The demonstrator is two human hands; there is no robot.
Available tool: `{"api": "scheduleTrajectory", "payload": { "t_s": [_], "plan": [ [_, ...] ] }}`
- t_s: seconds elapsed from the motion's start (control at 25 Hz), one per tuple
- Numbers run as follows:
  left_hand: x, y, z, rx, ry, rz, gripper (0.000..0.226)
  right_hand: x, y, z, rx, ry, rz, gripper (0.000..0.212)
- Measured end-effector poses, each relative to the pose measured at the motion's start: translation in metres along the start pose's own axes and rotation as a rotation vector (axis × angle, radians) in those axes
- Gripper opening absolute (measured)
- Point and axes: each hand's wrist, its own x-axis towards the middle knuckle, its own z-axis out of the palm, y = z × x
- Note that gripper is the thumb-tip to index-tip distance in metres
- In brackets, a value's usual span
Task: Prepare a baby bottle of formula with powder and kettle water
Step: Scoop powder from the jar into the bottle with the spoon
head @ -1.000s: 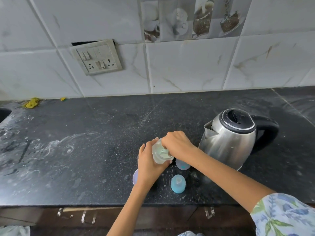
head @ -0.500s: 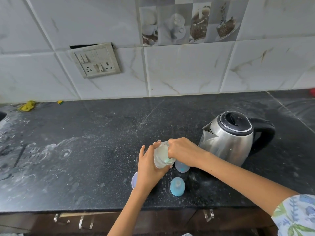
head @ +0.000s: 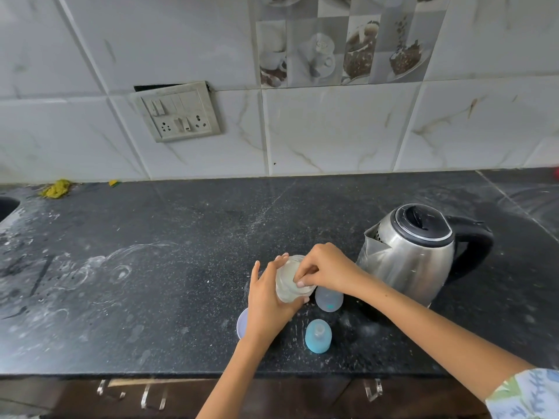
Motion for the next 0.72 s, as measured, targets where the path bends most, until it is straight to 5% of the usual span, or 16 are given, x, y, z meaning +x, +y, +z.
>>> {"api": "scheduleTrajectory", "payload": {
  "t_s": [0.32,0.72],
  "plan": [
    [0.001,-0.001,-0.007,-0.020,0.038,-0.057,0.071,-0.024,0.023,-0.008,0.484,0.253,0.222,0.012],
    [0.000,0.001,-0.008,-0.026,0.039,-0.074,0.071,-0.030,0.016,0.005,0.206,0.405,0.202,0.007]
  ]
}}
